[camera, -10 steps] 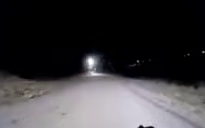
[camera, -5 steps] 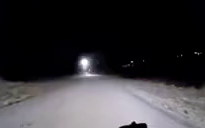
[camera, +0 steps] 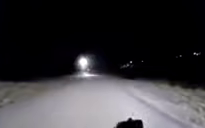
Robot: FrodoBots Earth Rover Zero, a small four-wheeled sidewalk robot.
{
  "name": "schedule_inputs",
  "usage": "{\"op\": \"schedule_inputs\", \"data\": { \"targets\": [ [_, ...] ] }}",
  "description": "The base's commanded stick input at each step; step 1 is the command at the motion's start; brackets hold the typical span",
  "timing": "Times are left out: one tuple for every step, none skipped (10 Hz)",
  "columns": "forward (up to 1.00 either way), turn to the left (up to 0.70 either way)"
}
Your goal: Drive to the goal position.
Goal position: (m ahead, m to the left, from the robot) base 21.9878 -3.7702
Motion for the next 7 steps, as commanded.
{"op": "schedule_inputs", "data": {
  "targets": [
    [1.00,0.00],
    [1.00,0.00],
    [1.00,0.00],
    [1.00,0.00],
    [1.00,0.00],
    [1.00,0.00],
    [1.00,0.00]
  ]
}}
